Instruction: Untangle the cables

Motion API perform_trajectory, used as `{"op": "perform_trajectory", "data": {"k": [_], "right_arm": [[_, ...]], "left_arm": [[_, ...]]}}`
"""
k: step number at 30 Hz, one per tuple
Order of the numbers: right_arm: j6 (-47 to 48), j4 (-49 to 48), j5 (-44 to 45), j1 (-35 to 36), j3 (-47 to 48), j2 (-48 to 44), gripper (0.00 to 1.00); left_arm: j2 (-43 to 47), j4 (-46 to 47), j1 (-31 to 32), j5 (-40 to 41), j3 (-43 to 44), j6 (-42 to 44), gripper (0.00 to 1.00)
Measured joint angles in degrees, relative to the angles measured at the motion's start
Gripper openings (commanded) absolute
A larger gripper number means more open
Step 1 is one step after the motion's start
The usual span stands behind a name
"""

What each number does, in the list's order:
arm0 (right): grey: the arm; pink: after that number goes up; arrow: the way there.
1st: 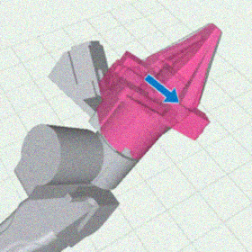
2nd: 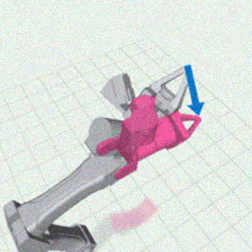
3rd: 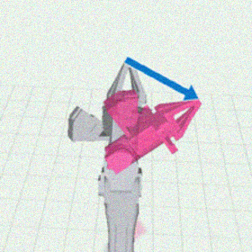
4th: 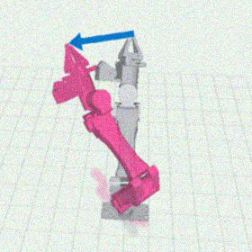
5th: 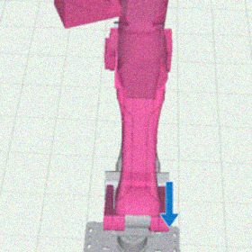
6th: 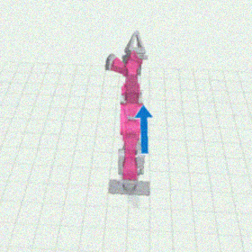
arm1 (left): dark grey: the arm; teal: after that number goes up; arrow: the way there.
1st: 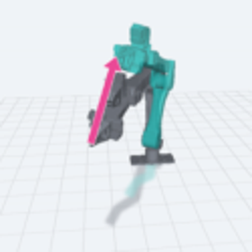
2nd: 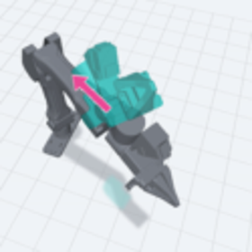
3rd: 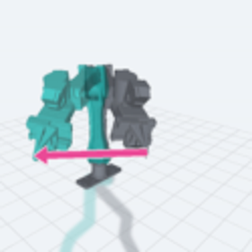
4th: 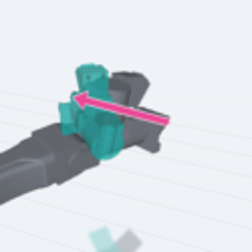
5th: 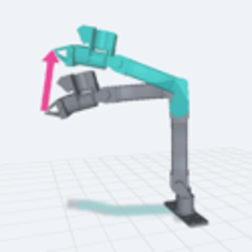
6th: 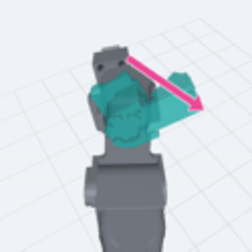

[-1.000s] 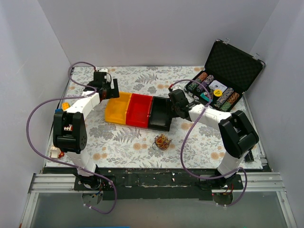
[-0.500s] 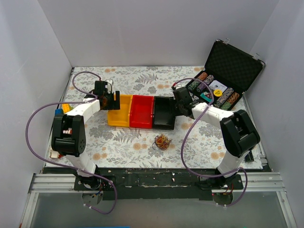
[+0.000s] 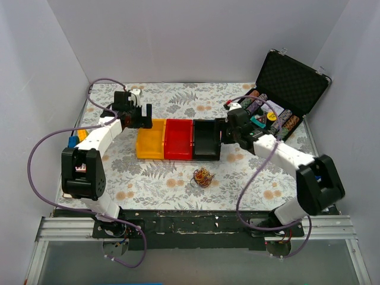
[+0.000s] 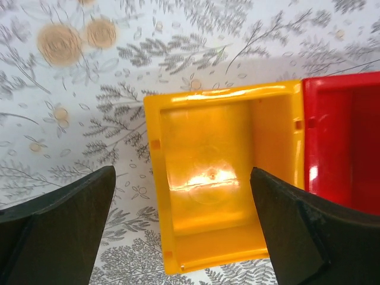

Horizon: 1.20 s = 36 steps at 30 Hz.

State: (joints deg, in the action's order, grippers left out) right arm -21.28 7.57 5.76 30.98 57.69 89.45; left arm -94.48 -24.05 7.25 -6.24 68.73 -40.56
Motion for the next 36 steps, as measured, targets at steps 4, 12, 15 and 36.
{"op": "perform_trajectory", "data": {"k": [4,12,15,36], "right_arm": [[-1.53,-1.11,-2.21,2.14,-6.27,-13.33,0.67],[-5.51,-4.61,-10.12,10.36,-22.67,-23.19,0.65],[-7.10,-4.79,-12.22,12.87,-27.21,-21.70,0.56],[-10.75,-13.44,-14.05,24.98,-28.55,-19.52,0.53]], "left_arm": [[2.51,-3.65,-0.07,-3.74,4.74,2.56,0.98],[12.22,-10.03,7.30,-17.66,2.91,10.91,0.98],[12.26,-11.41,15.34,-19.85,0.17,11.85,0.98],[6.34,-6.99,30.12,-27.26,-10.97,11.32,0.96]]}}
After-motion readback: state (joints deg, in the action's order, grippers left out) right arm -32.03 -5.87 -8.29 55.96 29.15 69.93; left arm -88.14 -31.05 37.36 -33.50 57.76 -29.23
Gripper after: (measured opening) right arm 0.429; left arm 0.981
